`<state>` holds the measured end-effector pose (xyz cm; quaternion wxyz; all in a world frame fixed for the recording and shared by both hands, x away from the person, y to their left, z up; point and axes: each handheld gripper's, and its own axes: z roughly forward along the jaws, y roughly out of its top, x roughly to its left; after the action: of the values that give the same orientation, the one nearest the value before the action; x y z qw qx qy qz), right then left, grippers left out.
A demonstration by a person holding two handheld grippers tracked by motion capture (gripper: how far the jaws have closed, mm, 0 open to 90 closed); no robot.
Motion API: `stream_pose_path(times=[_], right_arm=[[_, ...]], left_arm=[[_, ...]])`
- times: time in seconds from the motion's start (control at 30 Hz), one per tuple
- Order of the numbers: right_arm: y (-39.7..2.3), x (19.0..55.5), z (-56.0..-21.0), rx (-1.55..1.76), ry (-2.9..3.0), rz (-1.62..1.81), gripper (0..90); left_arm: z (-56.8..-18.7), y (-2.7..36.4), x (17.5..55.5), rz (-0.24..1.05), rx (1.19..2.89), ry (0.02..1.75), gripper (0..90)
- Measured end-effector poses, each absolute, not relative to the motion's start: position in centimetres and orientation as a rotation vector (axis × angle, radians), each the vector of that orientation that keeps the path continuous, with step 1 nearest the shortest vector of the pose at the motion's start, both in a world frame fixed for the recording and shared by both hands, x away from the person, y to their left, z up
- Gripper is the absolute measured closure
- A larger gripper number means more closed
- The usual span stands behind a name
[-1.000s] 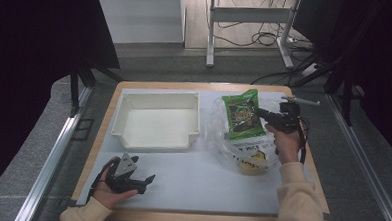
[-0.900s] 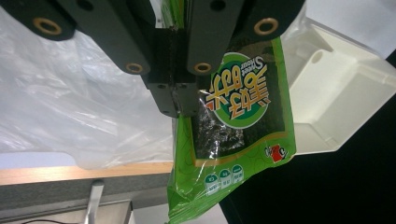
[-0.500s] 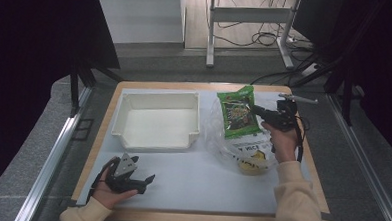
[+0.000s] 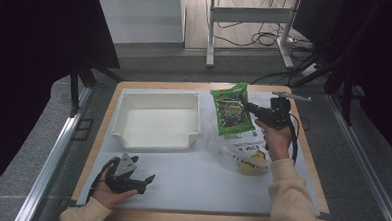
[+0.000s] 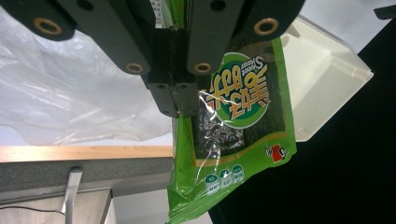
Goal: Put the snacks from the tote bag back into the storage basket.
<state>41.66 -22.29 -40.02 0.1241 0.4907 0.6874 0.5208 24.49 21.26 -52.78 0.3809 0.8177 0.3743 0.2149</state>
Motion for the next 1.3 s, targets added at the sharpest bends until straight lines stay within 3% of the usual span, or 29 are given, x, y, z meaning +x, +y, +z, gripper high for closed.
stream_pose_path(times=[1.3], right_arm=[[-15.4, 42.7, -40.0, 1.348, 2.094, 1.584, 89.6]], left_arm=[[-52.7, 21.3, 24.5, 0.544, 2.084, 0.953, 13.6]])
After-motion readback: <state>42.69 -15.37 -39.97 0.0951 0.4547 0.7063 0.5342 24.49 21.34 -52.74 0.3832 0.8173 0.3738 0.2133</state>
